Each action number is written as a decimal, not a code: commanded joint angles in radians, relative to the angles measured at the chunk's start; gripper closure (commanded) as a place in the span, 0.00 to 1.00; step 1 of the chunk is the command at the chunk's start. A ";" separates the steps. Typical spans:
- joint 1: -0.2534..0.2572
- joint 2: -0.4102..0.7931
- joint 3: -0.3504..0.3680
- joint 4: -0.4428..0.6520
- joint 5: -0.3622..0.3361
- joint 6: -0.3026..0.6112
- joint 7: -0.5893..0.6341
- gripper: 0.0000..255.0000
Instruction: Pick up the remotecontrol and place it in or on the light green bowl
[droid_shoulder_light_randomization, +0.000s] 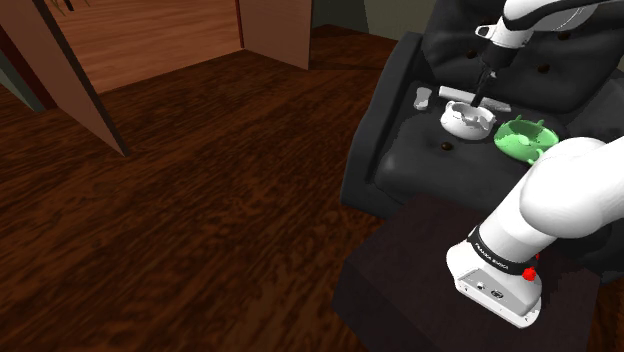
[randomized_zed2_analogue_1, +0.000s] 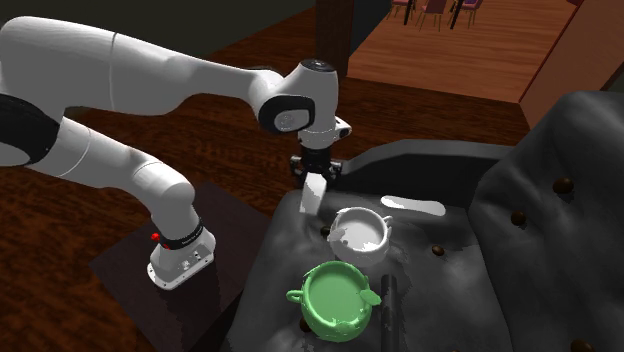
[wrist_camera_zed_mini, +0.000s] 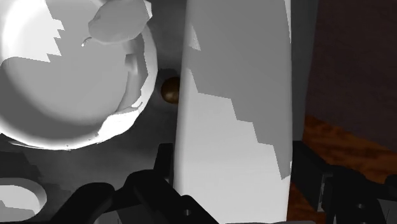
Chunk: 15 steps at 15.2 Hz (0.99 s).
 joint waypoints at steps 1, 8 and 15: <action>-0.018 -0.002 -0.037 0.012 -0.017 -0.004 -0.048 1.00; -0.059 0.005 -0.177 0.083 -0.060 -0.022 -0.221 1.00; -0.025 0.061 -0.373 0.205 -0.061 -0.027 -0.411 1.00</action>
